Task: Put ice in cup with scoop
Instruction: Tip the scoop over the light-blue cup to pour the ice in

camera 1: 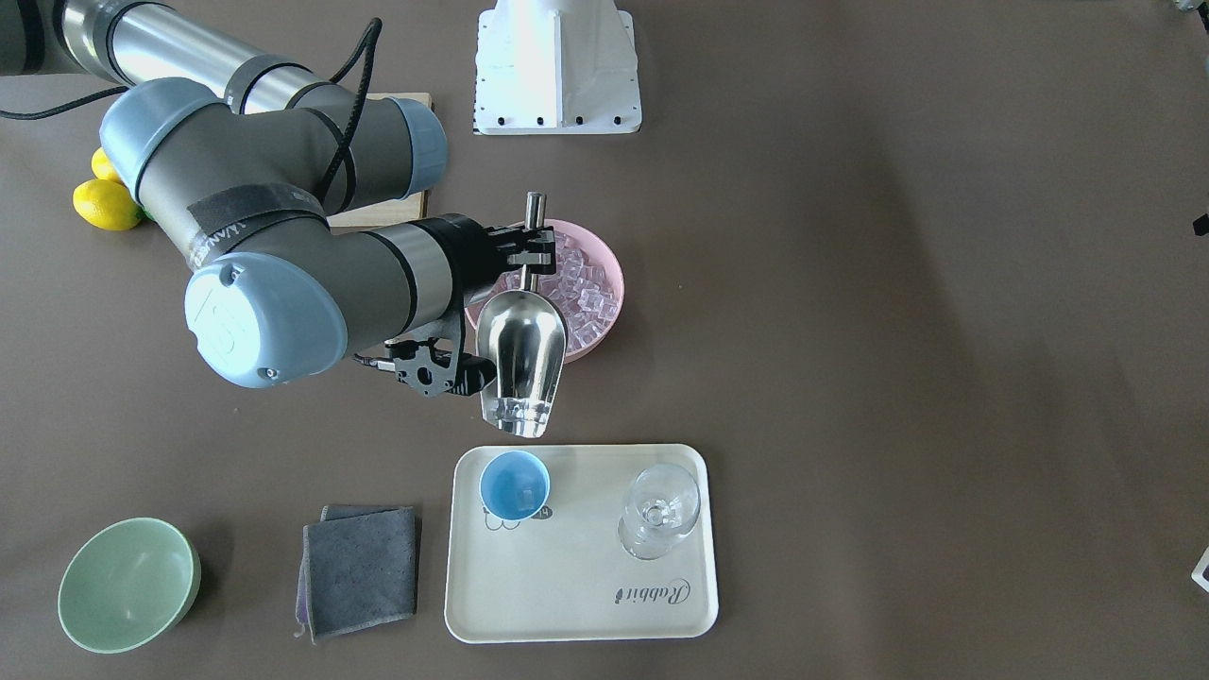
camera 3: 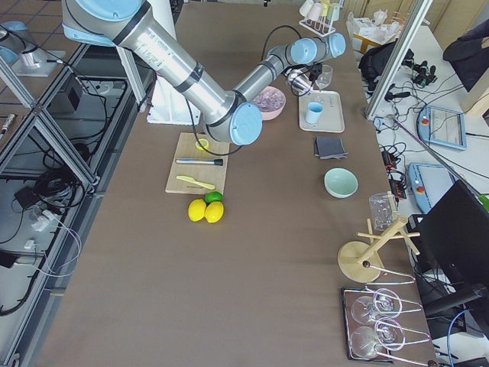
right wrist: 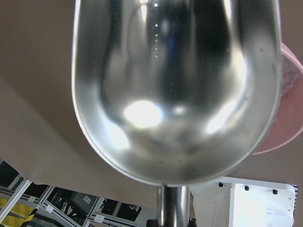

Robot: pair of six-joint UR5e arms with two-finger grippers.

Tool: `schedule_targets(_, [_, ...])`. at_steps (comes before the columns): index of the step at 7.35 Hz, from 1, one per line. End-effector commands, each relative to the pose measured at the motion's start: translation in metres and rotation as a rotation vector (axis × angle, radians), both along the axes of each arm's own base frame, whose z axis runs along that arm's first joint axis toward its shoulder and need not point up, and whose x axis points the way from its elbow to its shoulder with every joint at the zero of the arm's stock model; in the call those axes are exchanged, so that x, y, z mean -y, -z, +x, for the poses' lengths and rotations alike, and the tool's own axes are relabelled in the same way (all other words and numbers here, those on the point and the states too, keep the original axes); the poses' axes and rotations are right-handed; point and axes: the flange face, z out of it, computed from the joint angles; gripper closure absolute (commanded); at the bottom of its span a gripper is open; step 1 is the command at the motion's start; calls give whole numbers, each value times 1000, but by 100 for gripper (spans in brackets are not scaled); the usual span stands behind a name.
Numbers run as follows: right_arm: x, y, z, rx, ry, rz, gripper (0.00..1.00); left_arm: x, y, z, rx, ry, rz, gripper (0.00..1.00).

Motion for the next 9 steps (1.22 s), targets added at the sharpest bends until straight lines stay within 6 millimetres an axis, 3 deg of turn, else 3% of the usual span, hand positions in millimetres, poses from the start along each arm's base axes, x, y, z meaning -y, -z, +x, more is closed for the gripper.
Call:
schedule_targets(1, [-2, -1, -1, 0, 3, 1, 100, 0, 0, 0, 0, 0, -1, 2])
schedule_targets(6, [-6, -5, 1, 6, 4, 8, 100, 0, 0, 0, 0, 0, -1, 2])
schedule_targets(7, [-12, -7, 6, 11, 3, 23, 100, 0, 0, 0, 0, 0, -1, 2])
schedule_targets(9, [-45, -27, 31, 33, -1, 76, 100, 0, 0, 0, -3, 2, -5, 2])
